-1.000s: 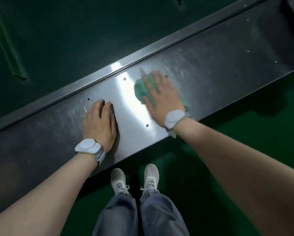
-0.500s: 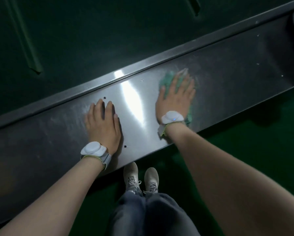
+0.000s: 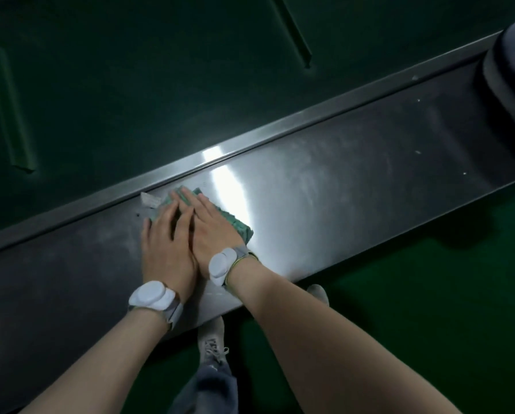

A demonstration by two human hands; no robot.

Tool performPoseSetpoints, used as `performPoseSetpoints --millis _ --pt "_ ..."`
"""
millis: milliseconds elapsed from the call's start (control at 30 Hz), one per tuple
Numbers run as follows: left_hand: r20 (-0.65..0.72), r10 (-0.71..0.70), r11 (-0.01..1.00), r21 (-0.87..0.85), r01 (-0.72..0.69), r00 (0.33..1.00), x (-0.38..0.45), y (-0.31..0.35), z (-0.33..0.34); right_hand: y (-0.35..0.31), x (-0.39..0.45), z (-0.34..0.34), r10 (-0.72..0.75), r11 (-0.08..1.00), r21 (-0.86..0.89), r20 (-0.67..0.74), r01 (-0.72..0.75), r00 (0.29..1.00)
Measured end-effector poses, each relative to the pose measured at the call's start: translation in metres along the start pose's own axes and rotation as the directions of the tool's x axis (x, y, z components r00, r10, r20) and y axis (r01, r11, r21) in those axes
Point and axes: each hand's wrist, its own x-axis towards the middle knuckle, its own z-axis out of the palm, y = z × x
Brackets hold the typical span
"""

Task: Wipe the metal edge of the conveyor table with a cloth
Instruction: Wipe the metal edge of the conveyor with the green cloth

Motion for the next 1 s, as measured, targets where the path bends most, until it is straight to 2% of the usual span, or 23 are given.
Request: performPoseSetpoints --millis 100,167,267,367,433,500,667,833,900,1000 --pt "0.027 -0.123 0.957 -0.263 0.126 0.992 0.035 0.074 0.017 0.067 -0.022 -0.005 0.072 0.996 -0.046 -0.075 -0.076 0.995" --pt "-0.001 -0.118 0.933 -0.343 0.111 0.993 0.064 0.130 0.030 0.125 -0.041 -0.012 0.124 0.988 -0.082 -0.116 -0.134 0.986" --pt "0.057 0.137 0.960 -0.255 -0.118 0.989 0.102 0.228 0.058 0.223 -0.083 -0.023 0.271 0.945 -0.151 -0.130 -0.289 0.954" --pt "0.086 0.248 0.947 -0.231 -0.223 0.965 0.135 0.296 0.075 0.289 -0.116 -0.035 0.406 0.905 -0.074 -0.142 -0.419 0.903" --pt "0.093 0.257 0.954 -0.182 -0.237 0.962 0.148 0.346 0.087 0.337 -0.143 -0.045 0.519 0.852 0.022 -0.152 -0.522 0.841" --pt "0.105 0.180 0.973 -0.166 -0.161 0.978 0.159 0.376 0.095 0.381 -0.166 -0.055 0.602 0.799 0.110 -0.146 -0.592 0.785" --pt "0.132 0.114 0.992 -0.063 -0.107 0.985 0.160 0.370 0.100 0.437 -0.199 -0.065 0.733 0.680 0.199 -0.143 -0.706 0.665" --pt "0.086 -0.009 1.000 0.004 0.009 0.996 0.141 0.306 0.091 0.404 -0.174 -0.058 0.849 0.529 0.273 -0.174 -0.804 0.500" --pt "0.074 -0.028 1.000 0.007 0.028 0.997 0.130 0.287 0.088 0.382 -0.165 -0.055 0.855 0.518 0.274 -0.182 -0.810 0.485" --pt "0.049 -0.053 0.999 0.006 0.053 0.997 0.111 0.257 0.079 0.333 -0.140 -0.050 0.786 0.617 0.222 -0.220 -0.755 0.578"
